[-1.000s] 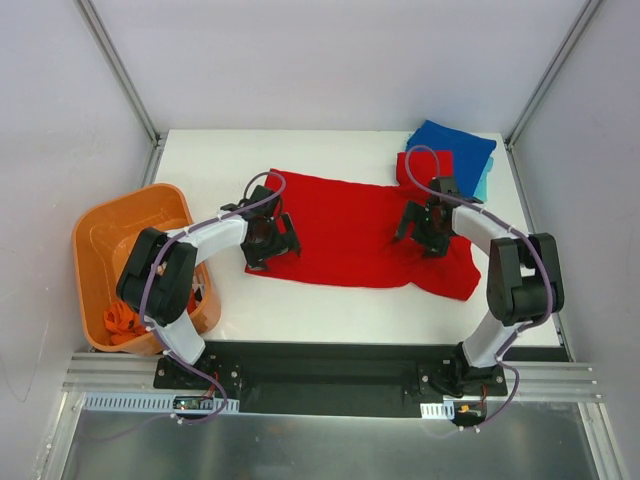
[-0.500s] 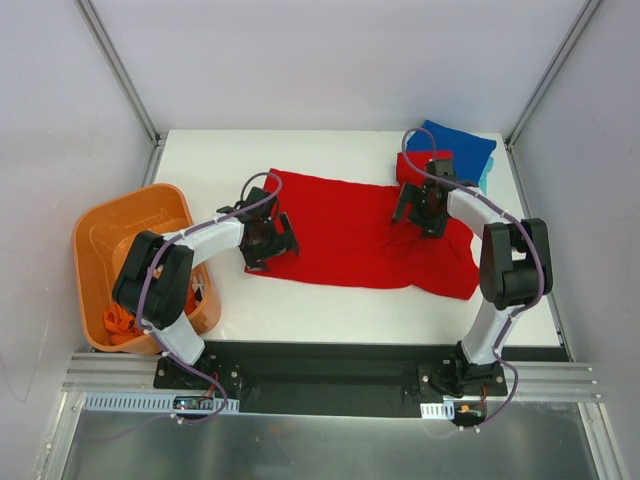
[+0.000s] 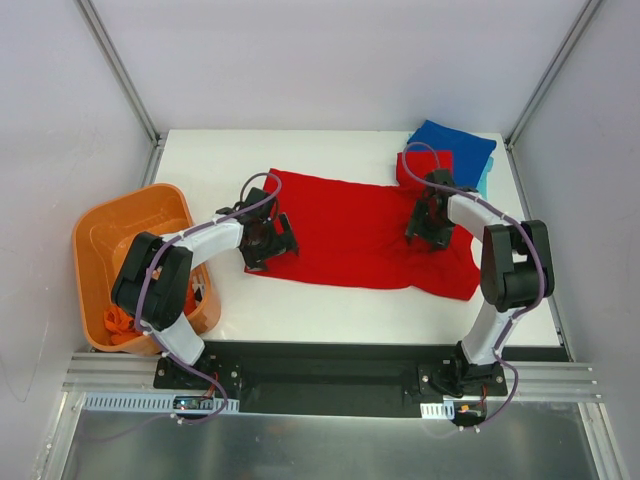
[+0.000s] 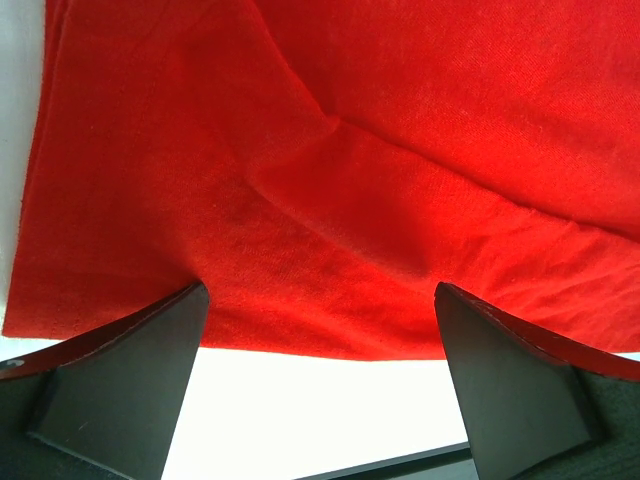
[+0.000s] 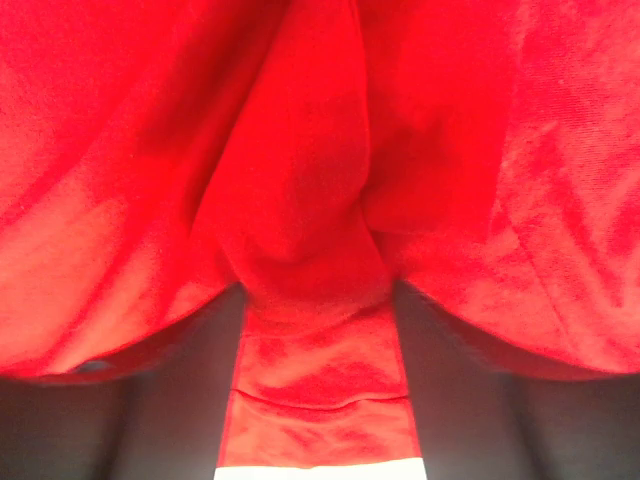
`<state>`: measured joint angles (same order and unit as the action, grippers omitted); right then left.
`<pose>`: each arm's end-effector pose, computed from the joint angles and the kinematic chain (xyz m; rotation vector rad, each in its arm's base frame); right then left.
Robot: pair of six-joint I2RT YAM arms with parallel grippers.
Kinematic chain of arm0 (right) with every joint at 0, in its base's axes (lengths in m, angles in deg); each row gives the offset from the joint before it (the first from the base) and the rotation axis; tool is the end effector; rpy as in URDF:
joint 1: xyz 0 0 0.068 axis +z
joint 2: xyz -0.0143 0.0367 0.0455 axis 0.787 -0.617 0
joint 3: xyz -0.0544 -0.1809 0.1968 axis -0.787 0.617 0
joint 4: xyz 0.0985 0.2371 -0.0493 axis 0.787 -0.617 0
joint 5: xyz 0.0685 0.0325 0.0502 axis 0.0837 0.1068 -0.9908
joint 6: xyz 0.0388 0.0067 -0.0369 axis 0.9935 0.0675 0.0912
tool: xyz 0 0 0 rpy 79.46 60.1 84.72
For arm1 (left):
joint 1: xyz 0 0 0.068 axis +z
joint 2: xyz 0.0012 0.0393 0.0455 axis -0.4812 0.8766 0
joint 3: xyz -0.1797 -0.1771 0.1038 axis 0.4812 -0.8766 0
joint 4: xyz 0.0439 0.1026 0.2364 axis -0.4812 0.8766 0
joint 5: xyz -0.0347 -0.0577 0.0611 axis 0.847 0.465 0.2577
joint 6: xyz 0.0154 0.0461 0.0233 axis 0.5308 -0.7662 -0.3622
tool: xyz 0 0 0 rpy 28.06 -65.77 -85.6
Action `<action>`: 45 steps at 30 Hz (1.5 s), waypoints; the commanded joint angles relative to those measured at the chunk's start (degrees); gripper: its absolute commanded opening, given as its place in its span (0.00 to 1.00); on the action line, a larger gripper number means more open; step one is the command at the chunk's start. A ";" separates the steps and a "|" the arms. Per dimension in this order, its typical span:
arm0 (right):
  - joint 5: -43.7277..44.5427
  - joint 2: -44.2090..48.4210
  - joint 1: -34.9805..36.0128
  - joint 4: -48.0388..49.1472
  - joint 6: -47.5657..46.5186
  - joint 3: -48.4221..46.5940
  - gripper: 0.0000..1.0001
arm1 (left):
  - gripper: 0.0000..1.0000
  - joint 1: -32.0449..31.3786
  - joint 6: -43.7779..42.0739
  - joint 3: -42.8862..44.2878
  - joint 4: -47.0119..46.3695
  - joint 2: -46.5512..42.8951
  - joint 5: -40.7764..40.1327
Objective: Fold and stack the t-shirts
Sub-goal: Fold the tshirt
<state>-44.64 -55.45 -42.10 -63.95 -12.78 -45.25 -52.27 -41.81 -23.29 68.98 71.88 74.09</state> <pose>0.3561 0.0596 0.1773 0.0419 2.7256 0.0297 0.2980 -0.1337 0.1737 -0.4441 2.6669 -0.5337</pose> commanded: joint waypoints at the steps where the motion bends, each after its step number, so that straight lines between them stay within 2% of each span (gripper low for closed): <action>1: 1.90 1.53 -0.31 -0.79 1.74 -1.18 0.55 | 0.99 0.92 -0.77 -1.91 2.25 -0.28 -0.57; 5: 0.93 2.14 -0.31 -0.18 2.79 -1.01 0.38 | 0.99 0.83 -0.59 -2.09 2.25 -0.45 -0.48; 7: 1.71 2.84 -0.40 -0.52 2.79 -0.92 0.35 | 0.99 0.92 -0.59 -2.09 2.25 -0.54 -0.31; 8: 2.33 3.19 -0.31 -0.70 2.71 -1.01 0.30 | 0.99 0.92 -0.68 -2.09 2.33 -0.54 -0.40; 15: 6.73 5.22 0.13 -3.51 0.51 -3.29 0.29 | 0.99 0.83 -0.85 -2.09 2.25 -0.89 0.04; 27: 6.38 -3.99 4.78 -6.67 -4.41 -15.41 0.29 | 0.99 0.83 -1.29 -2.35 2.33 -0.28 0.39; 29: 6.82 -5.85 5.40 -7.47 -4.59 -19.28 0.35 | 0.99 0.83 -1.38 -2.53 2.34 -0.54 0.39; 31: 7.25 -8.92 5.93 -10.45 -5.12 -22.26 0.50 | 0.99 0.83 -1.38 -2.88 2.34 -0.80 0.39; 33: 7.52 -10.24 6.37 -11.86 -5.81 -25.35 0.57 | 0.99 0.83 -1.38 -3.14 2.33 -1.07 0.31; 37: 8.13 -6.66 6.98 -11.43 -6.61 -24.31 0.71 | 0.99 0.83 -1.47 -3.32 2.42 -1.68 0.39; 38: 8.22 -5.17 6.98 -10.99 -6.70 -23.17 0.78 | 0.99 0.83 -1.47 -3.32 2.25 -1.86 0.48; 39: 9.18 -1.50 6.90 -10.20 -6.70 -19.85 0.97 | 0.99 0.83 -1.47 -3.32 2.33 -1.95 0.48; 43: 12.96 9.24 6.46 -8.53 -3.55 -7.90 0.97 | 0.99 0.83 -1.47 -3.58 2.25 -1.95 0.48; 45: 11.32 15.46 5.67 -6.78 -1.52 -2.18 0.97 | 0.99 0.83 -1.29 -3.93 2.25 -1.77 0.22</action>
<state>-35.48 -53.61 -35.28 -71.68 -18.02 -55.92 -51.92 -41.98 -24.98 67.74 70.52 75.10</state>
